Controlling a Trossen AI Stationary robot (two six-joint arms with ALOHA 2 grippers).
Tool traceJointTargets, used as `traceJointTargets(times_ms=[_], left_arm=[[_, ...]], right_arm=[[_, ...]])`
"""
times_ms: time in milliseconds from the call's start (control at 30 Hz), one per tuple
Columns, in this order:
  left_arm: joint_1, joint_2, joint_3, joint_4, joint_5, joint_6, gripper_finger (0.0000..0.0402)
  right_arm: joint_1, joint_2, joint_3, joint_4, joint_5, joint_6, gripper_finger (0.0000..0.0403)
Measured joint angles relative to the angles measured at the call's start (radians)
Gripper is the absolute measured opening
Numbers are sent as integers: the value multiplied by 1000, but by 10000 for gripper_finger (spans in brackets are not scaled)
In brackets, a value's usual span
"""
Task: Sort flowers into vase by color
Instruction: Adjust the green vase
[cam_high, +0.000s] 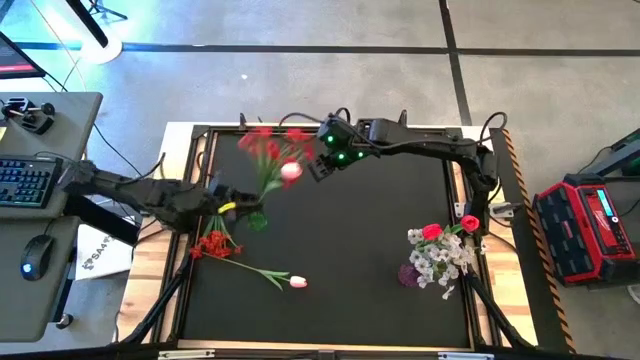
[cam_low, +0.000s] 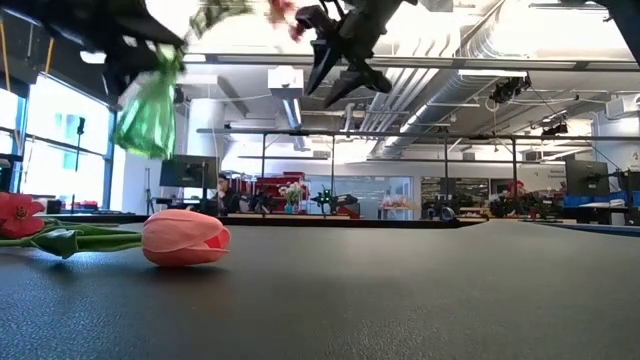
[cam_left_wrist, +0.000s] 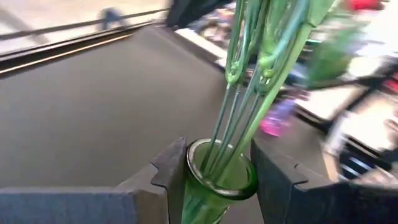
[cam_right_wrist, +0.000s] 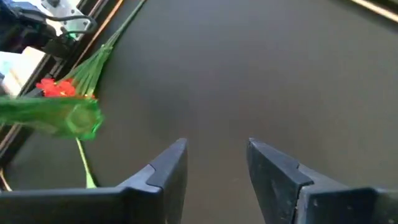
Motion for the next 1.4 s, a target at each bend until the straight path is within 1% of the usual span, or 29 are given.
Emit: traceJointTargets(times_ms=[67,133,233,300,433,567,733,867,967,1133,1300,1400], left_arm=[[-70,-42,-4,1,-7,32,125],[-139,-82,-27,16,-42,44,125],[-234,-153,-110,93,-103,62,125],[-291,-191,-187,166,-135,66,125],[-371,-234,-345,287,-118,131,125],[-420,-238,-451,397,-87,140,125],[-470,-231,-447,367,-48,151,125],[-495,-231,-446,334,-45,201,125],[-497,-231,-446,302,-79,195,127],[-496,-231,-446,276,-170,155,135],[-496,-230,-446,269,-222,110,153],[-496,-228,-446,268,-257,67,172]], right_arm=[[27,-5,0,11,24,26,151],[63,-21,0,50,56,36,151],[125,-53,0,130,120,13,151],[161,-74,0,169,173,3,151],[201,-118,0,197,247,-10,151],[218,-143,0,192,253,17,151],[248,-156,0,192,252,33,151],[270,-157,0,190,244,-12,151],[279,-157,0,191,221,-24,151],[303,-157,0,190,207,-13,151],[320,-158,0,192,203,-6,151],[322,-158,0,192,193,3,154]])
